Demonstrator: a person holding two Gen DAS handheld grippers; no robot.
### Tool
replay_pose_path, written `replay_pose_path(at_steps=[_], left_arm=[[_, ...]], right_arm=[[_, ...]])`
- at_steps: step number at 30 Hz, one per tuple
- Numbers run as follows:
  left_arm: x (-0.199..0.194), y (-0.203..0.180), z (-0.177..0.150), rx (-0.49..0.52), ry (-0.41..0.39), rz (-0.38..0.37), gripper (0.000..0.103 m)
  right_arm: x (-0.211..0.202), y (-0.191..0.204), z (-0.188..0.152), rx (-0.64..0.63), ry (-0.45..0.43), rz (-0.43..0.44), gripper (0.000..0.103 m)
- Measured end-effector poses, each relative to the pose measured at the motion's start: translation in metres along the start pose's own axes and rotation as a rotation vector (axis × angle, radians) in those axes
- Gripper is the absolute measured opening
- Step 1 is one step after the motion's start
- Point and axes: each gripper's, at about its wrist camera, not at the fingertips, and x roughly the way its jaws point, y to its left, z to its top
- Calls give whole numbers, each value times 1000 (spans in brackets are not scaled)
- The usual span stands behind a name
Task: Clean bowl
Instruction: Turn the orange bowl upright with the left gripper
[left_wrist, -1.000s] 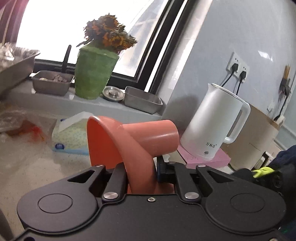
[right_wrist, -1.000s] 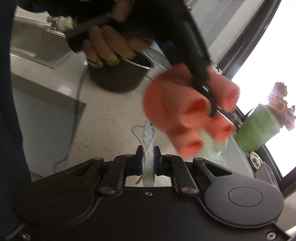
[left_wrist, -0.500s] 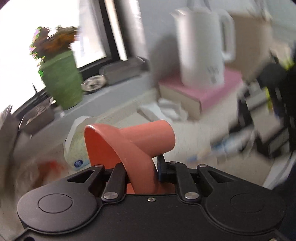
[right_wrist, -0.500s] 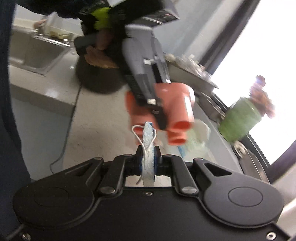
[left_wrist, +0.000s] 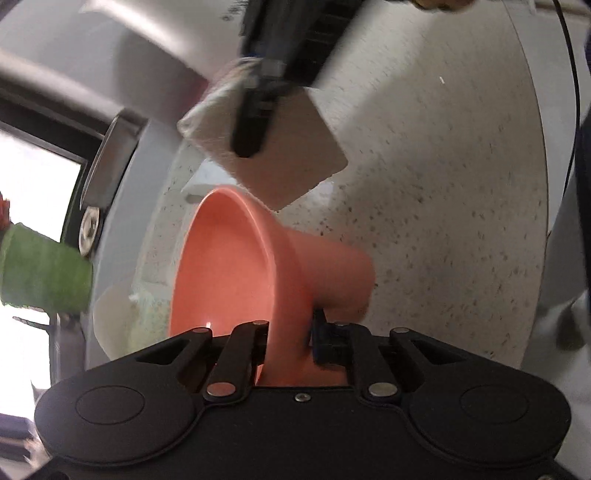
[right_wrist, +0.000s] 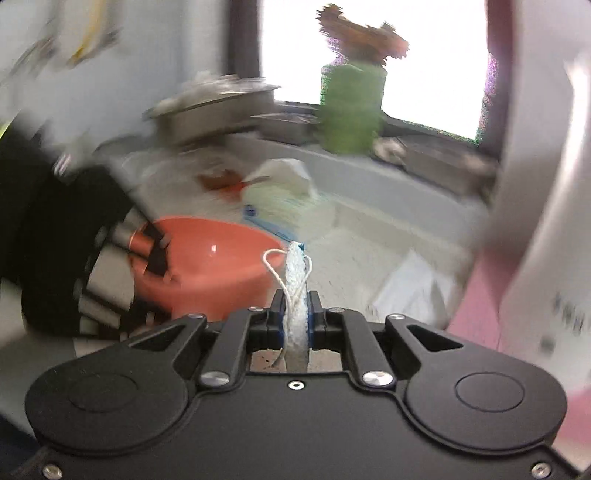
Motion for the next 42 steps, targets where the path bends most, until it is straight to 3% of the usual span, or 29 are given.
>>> replay_pose_path(at_steps=[1, 4, 6, 11, 16, 19, 20, 21, 24, 27, 29, 34, 35, 37, 39, 41, 42], left_arm=[[1, -1, 0, -3, 4, 5, 15], [2, -11, -8, -2, 22, 87, 36], [-1, -12, -15, -72, 14, 83, 48], [-14, -6, -24, -227, -7, 118, 57], [-39, 2, -36, -333, -51, 105, 59], [-59, 11, -43, -466, -90, 86, 59], [-71, 22, -54, -603, -123, 69, 59], [-75, 19, -54, -641, -132, 64, 59], [-92, 47, -91, -1104, -242, -46, 60], [-84, 61, -110, -1334, -269, -94, 60], [-67, 72, -116, -1433, -224, -147, 60], [-22, 83, -112, -1516, -82, -217, 60], [-8, 84, -111, -1529, -30, -258, 60], [11, 79, -110, -1542, 3, -349, 58], [19, 77, -105, -1489, -9, -386, 48], [14, 76, -97, -1398, -53, -388, 26], [10, 77, -95, -1380, -80, -391, 22]], right_arm=[[2, -4, -1, 28, 5, -5, 12], [6, -14, -7, 63, 20, -33, 12], [10, -17, -10, 66, 25, -45, 12], [8, -15, -12, 69, 33, -38, 12], [11, -9, -4, 30, 40, -38, 12], [11, -8, -2, 20, 43, -41, 12], [12, -7, -1, 17, 43, -42, 12], [13, -6, 0, 13, 44, -43, 12], [12, -3, 0, 8, 46, -40, 12], [15, 2, -1, -6, 56, -33, 12], [16, 6, -2, -16, 60, -27, 12], [18, 11, 1, -33, 51, -19, 12], [17, 11, 3, -33, 47, -18, 12], [14, 10, 4, -35, 38, -17, 12], [11, 9, 5, -38, 30, -17, 12], [4, 8, 5, -59, 9, -30, 12], [1, 8, 5, -67, 2, -37, 12]])
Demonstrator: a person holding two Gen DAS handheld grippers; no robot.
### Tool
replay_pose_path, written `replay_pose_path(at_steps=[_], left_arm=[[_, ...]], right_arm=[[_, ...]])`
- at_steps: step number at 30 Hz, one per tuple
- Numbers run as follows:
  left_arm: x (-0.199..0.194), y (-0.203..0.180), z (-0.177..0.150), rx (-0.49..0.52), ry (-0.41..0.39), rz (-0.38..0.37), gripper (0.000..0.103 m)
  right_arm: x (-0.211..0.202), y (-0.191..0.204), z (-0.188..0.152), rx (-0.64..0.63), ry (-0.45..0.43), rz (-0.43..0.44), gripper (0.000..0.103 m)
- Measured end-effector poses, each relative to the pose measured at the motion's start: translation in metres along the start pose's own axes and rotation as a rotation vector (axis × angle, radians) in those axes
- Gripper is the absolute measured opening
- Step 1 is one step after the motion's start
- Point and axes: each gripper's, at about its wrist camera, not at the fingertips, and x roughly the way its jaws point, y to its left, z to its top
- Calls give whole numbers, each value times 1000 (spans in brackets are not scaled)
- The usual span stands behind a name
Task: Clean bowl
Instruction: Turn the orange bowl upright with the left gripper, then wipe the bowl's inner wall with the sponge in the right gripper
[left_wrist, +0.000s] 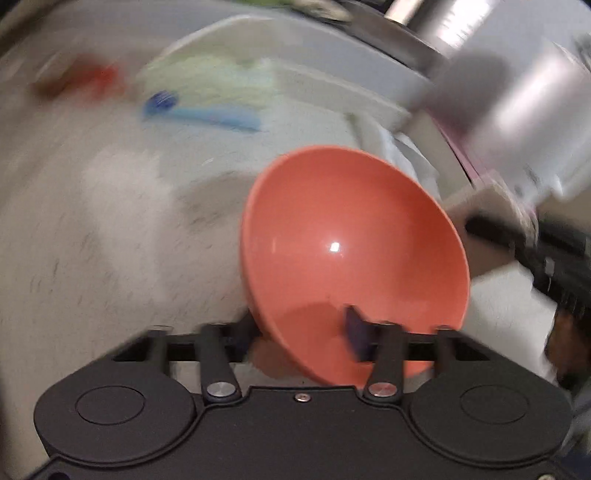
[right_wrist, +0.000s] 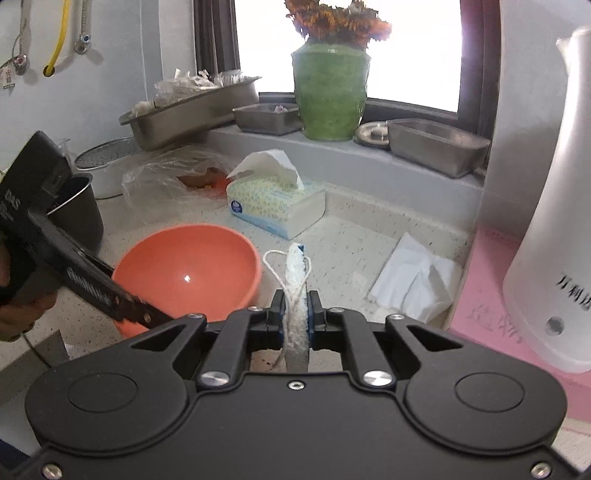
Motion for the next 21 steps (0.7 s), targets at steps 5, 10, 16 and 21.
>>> replay_pose_path(at_steps=[5, 10, 16, 21], left_arm=[[-13, -52, -2, 370, -119, 216, 18], [-8, -108, -27, 884, -226, 514, 11], [-3, -120, -68, 1138, -215, 686, 14], [4, -121, -67, 1182, -170, 720, 17]], right_arm=[[-13, 1, 1, -64, -27, -33, 12], [-32, 14, 11, -213, -91, -39, 12], [-56, 43, 19, -429, -175, 24, 12], [-57, 82, 9, -690, -241, 76, 13]])
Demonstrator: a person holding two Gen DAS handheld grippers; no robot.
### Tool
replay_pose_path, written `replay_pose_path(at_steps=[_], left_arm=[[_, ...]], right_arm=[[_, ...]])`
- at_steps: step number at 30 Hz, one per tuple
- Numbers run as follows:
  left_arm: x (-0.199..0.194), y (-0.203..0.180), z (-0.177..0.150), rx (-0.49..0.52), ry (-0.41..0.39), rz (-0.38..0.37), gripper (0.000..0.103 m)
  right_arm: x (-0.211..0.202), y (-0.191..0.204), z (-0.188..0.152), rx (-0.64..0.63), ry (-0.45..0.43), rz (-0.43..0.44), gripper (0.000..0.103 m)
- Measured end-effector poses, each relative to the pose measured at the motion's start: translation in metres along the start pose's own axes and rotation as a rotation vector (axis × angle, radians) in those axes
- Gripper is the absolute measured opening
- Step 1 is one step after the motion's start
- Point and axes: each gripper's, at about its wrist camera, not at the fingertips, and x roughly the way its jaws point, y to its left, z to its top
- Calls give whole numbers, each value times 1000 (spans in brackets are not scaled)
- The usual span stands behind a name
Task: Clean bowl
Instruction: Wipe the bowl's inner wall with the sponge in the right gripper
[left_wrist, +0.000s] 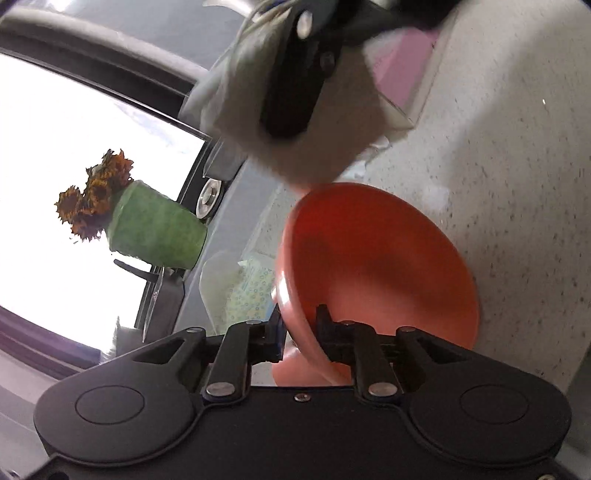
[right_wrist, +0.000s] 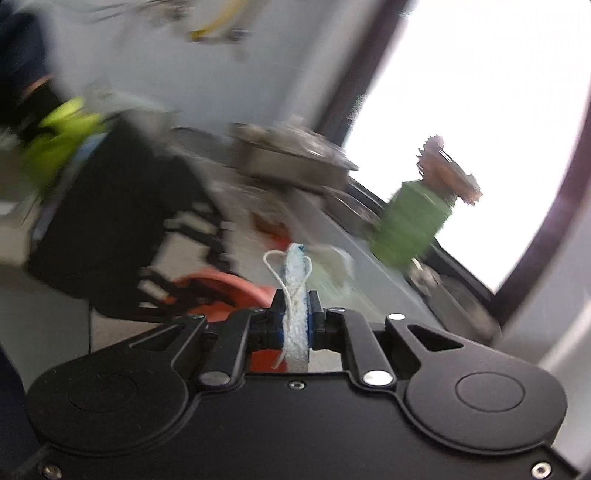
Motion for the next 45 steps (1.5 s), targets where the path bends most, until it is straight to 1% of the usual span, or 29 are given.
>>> replay_pose_path(at_steps=[1, 4, 6, 8, 10, 12, 13, 14, 15, 16, 18, 19, 20, 22, 23, 24, 25, 28, 29, 32, 33, 35, 36, 38, 40, 44, 45], left_arm=[[0, 1, 0, -4, 3, -6, 17], [1, 4, -4, -24, 3, -39, 16], [2, 3, -4, -11, -4, -38, 17], [-2, 1, -8, -8, -19, -31, 17], [-5, 1, -13, -51, -34, -23, 16], [-9, 2, -16, -107, -39, -5, 15], [-10, 1, -18, -129, -39, 3, 15], [-13, 1, -19, -176, -37, 12, 15], [-15, 2, -21, -185, -36, 14, 15], [-18, 4, -23, -228, -34, 13, 14], [-20, 6, -24, -264, -30, 11, 14], [-22, 13, -26, -331, -19, 1, 14], [-21, 16, -27, -360, -14, -7, 11], [-19, 36, -32, -526, 11, -63, 9], [-17, 43, -32, -592, 19, -85, 9], [-15, 49, -33, -642, 26, -98, 9], [-13, 50, -33, -661, 28, -104, 9], [-8, 66, -45, -812, 56, -140, 9], [-5, 75, -53, -907, 73, -166, 9], [3, 90, -67, -1008, 95, -184, 9], [7, 92, -70, -1016, 97, -185, 9], [9, 97, -75, -1067, 111, -194, 9], [8, 98, -77, -1093, 117, -195, 9], [9, 100, -79, -1110, 123, -195, 9], [12, 102, -83, -1138, 135, -196, 9], [18, 108, -91, -1205, 175, -189, 9], [20, 110, -93, -1221, 184, -190, 9]], right_arm=[[1, 3, 3, -31, -16, 11, 13], [5, 2, 13, -65, -58, 45, 12], [5, 3, 19, -101, -88, 78, 12], [6, 7, 20, -168, -110, 105, 12], [8, 8, 18, -205, -113, 122, 12], [13, 4, 14, -195, -97, 125, 12], [15, 0, 11, -154, -79, 128, 12], [18, -7, 8, -94, -57, 132, 12], [21, -13, 5, -35, -34, 136, 12], [23, -17, 2, 18, -16, 141, 12], [26, -24, -6, 115, 16, 147, 12], [28, -26, -9, 152, 32, 150, 12], [31, -29, -14, 197, 51, 155, 12], [37, -34, -23, 278, 83, 159, 12], [39, -37, -27, 307, 94, 161, 12], [42, -39, -31, 345, 105, 159, 12], [45, -41, -36, 405, 120, 156, 12], [52, -44, -44, 511, 137, 149, 12], [54, -44, -46, 545, 141, 146, 12], [62, -44, -50, 601, 147, 136, 12], [63, -45, -51, 619, 148, 133, 12], [65, -45, -52, 652, 152, 132, 12], [64, -43, -53, 654, 156, 133, 12], [63, -40, -54, 652, 167, 134, 12], [62, -34, -55, 624, 179, 143, 12], [53, -19, -49, 512, 182, 180, 12], [49, -13, -45, 469, 175, 204, 12]])
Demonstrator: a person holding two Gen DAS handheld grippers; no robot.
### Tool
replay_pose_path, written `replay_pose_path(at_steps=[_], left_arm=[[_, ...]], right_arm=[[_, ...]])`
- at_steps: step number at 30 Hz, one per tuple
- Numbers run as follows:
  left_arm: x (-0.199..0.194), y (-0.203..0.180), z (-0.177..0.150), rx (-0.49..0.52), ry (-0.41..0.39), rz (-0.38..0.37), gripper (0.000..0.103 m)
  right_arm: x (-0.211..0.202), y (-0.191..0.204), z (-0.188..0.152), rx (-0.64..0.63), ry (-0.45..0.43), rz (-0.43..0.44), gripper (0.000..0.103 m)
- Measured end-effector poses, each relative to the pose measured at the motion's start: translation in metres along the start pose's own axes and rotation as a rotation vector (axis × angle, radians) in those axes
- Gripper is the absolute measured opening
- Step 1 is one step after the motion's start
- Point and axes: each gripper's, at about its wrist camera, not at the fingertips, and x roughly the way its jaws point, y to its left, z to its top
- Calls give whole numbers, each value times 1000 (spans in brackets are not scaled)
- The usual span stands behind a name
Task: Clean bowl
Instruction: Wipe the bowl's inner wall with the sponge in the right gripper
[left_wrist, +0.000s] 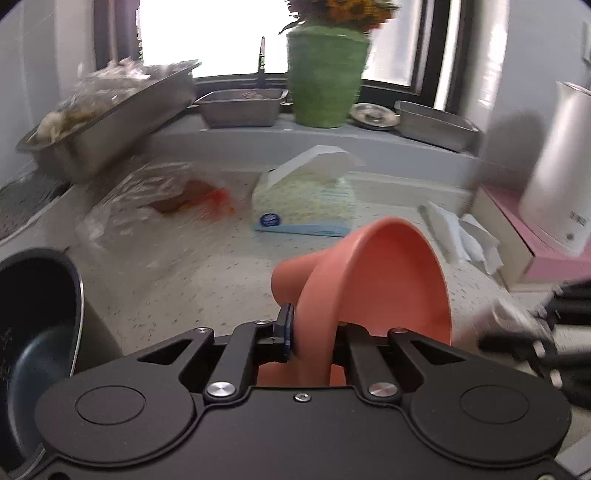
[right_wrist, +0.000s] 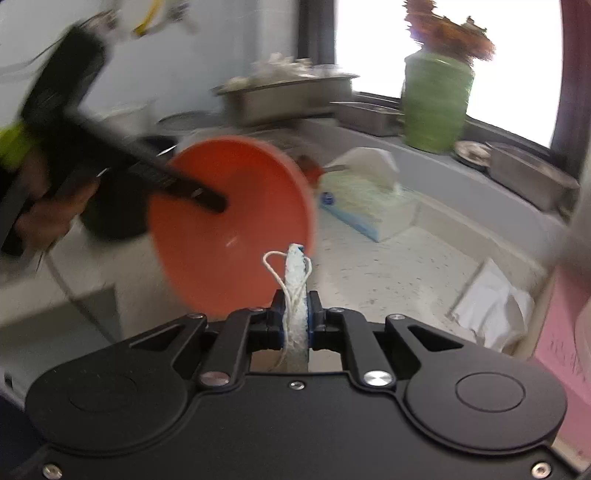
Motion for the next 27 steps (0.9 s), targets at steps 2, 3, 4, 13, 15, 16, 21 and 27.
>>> replay_pose_path(at_steps=[2, 3, 4, 13, 15, 16, 21, 27], left_arm=[[1, 0, 0, 3, 3, 2, 9], [1, -2, 0, 13, 3, 3, 9], [1, -4, 0, 18, 5, 0, 9], [-4, -24, -6, 155, -28, 13, 9], [-5, -24, -6, 151, -31, -1, 9], [-5, -25, -6, 149, -31, -8, 9], [-4, -33, -9, 219, -43, -4, 9], [-4, -48, -15, 345, -60, 4, 9]], right_arm=[[-3, 12, 1, -58, -1, 23, 12], [-4, 20, 1, -90, -6, 33, 12], [-4, 27, 3, -118, -12, 44, 12], [-15, 63, 28, -227, -113, 126, 11], [-21, 60, 33, -224, -120, 133, 12], [-24, 59, 34, -230, -121, 137, 12], [-45, 50, 33, -250, -125, 113, 11], [-50, 30, 50, -223, -164, 54, 11]])
